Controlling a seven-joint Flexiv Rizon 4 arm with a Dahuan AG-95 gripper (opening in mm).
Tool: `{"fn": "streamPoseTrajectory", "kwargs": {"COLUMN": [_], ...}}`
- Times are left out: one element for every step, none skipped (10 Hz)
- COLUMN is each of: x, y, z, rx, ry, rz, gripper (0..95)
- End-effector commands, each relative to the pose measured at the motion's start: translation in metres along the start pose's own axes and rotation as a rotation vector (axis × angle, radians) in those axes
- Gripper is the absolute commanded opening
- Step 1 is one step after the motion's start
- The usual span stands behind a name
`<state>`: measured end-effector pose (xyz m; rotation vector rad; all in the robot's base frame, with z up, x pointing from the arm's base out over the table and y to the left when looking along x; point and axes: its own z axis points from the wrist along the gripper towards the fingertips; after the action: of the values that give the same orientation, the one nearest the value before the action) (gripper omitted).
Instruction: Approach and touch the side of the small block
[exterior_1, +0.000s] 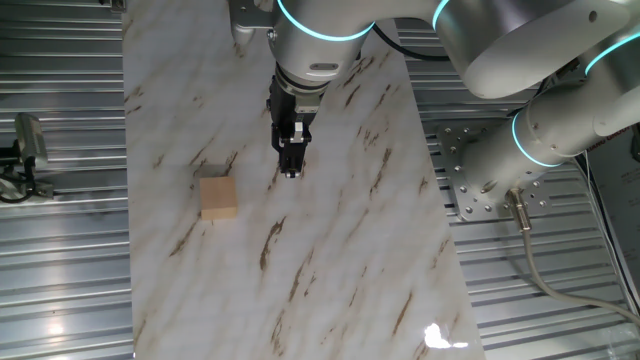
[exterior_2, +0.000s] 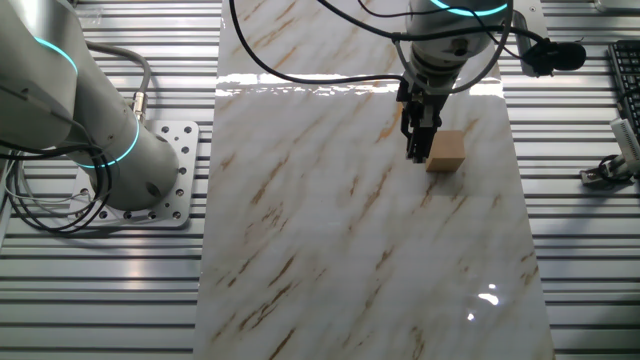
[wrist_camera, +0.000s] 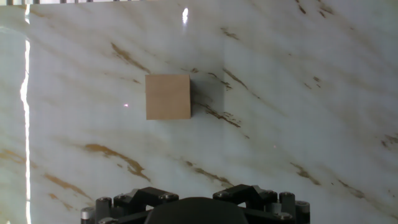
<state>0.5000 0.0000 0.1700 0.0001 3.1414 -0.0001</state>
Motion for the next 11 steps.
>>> {"fn": "streamPoseTrajectory", "kwargs": {"x": [0.0000,0.0000,0.0000,0.0000,0.0000,0.0000,0.0000,0.0000,0.0000,0.0000,-0.0001], "y": [0.0000,0.0000,0.0000,0.0000,0.0000,0.0000,0.0000,0.0000,0.0000,-0.0001,-0.0001], "z": [0.0000,0.0000,0.0000,0.0000,0.0000,0.0001,0.0001,0.0001,0.0002,0.0003,0.0007], "rx": [-0.022,-0.020,-0.019,-0.018,-0.017,-0.015,-0.014,-0.014,-0.013,-0.014,-0.014], "ry": [0.040,0.043,0.045,0.049,0.050,0.052,0.054,0.055,0.056,0.057,0.057], "rz": [0.041,0.042,0.044,0.045,0.045,0.045,0.045,0.045,0.045,0.042,0.042], "gripper": [0.0,0.0,0.0,0.0,0.0,0.0,0.0,0.0,0.0,0.0,0.0]}}
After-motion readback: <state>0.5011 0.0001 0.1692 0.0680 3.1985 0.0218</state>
